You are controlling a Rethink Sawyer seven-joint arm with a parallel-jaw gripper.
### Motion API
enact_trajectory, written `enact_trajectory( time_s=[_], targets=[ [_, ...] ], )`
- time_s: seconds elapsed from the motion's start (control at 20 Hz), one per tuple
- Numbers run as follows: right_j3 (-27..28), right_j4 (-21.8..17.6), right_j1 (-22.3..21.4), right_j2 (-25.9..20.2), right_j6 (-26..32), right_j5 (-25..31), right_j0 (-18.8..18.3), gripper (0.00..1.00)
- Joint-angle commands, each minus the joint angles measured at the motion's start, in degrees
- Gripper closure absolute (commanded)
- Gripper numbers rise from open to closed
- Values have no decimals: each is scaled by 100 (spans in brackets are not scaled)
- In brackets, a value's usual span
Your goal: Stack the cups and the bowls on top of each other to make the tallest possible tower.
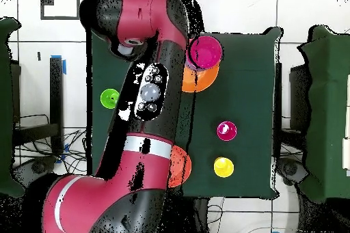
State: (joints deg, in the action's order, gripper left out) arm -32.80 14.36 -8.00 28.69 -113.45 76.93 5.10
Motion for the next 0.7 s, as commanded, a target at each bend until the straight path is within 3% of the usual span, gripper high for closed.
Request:
enact_trajectory(
  time_s=[0.05,0.7],
  targets=[
    [-942,258,-85,-683,-1229,-168,111,0],
    [-1150,763,-51,-916,-1072,-526,112,0]
  ],
)
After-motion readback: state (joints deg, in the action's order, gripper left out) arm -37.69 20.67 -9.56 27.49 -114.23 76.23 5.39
